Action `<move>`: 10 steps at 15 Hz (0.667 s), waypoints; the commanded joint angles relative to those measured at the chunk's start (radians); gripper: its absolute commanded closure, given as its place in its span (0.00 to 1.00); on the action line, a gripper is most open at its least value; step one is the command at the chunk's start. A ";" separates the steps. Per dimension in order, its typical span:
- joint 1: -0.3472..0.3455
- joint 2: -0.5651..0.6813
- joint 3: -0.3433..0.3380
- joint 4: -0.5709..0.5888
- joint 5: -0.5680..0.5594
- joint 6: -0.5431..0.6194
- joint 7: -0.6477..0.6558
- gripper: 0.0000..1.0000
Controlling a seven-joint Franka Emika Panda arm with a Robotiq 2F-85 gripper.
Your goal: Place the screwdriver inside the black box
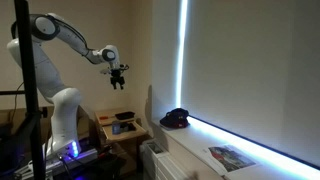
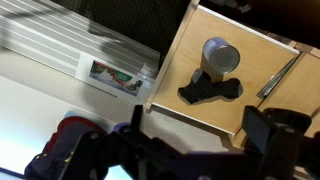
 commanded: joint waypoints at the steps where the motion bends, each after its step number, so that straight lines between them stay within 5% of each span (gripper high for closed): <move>1: 0.003 0.000 -0.003 0.002 -0.002 -0.003 0.001 0.00; 5: 0.012 0.084 0.020 -0.009 -0.008 0.020 0.015 0.00; 10: 0.150 0.295 0.115 -0.023 0.084 0.213 0.028 0.00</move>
